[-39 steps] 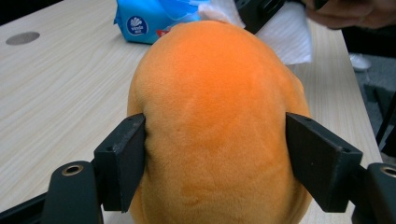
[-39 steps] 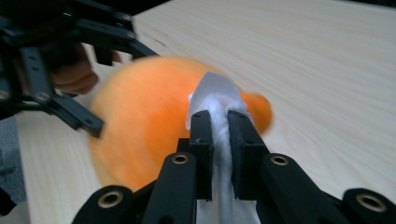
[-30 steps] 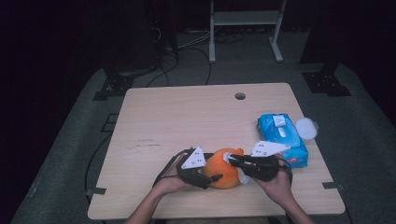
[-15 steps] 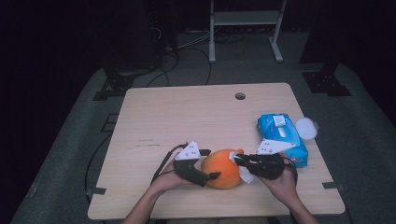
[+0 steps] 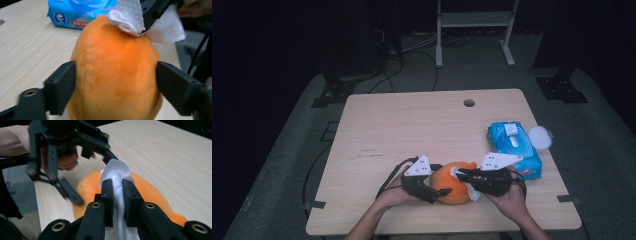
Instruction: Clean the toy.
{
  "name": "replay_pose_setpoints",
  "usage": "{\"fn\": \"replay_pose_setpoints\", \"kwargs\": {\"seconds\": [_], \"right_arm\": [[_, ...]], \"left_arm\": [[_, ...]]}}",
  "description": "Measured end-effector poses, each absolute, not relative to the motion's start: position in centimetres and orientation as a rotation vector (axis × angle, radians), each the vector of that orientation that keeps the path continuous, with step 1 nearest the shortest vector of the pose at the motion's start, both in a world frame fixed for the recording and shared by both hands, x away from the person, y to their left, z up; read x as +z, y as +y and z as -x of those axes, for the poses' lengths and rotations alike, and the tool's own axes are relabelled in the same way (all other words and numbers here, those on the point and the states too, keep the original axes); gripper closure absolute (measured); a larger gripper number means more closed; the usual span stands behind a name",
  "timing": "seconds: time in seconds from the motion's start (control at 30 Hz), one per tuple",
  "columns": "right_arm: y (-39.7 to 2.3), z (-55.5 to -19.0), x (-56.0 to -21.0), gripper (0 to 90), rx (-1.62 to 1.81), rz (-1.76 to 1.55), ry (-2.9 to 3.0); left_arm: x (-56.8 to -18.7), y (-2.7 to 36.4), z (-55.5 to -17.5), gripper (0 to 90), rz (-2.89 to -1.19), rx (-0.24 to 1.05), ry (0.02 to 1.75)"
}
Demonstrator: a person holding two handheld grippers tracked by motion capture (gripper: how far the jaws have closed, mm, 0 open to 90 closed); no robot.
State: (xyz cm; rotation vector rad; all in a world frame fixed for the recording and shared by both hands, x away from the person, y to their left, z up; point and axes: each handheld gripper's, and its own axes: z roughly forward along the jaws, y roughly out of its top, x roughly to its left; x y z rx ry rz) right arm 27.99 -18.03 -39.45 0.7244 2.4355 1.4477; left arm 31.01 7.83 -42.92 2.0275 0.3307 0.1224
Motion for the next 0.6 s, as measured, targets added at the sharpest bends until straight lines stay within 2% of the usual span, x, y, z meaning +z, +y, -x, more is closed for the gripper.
{"fn": "replay_pose_setpoints", "kwargs": {"seconds": [0.1, 0.13, 0.2, 0.3, 0.37, 0.47, 0.6], "right_arm": [[-18.8, -28.3, -39.9, 79.5, 1.463, -0.763, 2.443], [-19.0, -28.4, -39.9, 79.4, 1.478, -0.773, 2.441], [-18.9, -28.3, -39.7, 79.4, 1.475, -0.768, 2.431], [-17.7, -27.7, -39.2, 79.5, 1.48, -0.72, 2.42], [-17.0, -27.4, -39.0, 79.1, 1.503, -0.68, 2.433], [-16.6, -27.2, -38.8, 79.2, 1.476, -0.653, 2.432], [-18.6, -27.8, -38.9, 79.5, 1.469, -0.735, 2.406]], "left_arm": [[-43.5, 8.3, -31.9, 8.9, -2.02, 0.05, 0.422], [-43.7, 8.3, -32.0, 10.6, -2.012, 0.023, 0.425], [-43.6, 8.1, -31.7, 20.2, -2.017, 0.061, 0.387], [-42.9, 7.8, -31.2, 29.1, -2.018, 0.129, 0.346], [-42.7, 7.5, -30.8, 31.3, -2.029, 0.168, 0.311], [-42.6, 7.4, -30.5, 31.2, -2.043, 0.187, 0.284], [-42.7, 7.5, -30.3, 27.0, -2.021, 0.131, 0.271]]}}
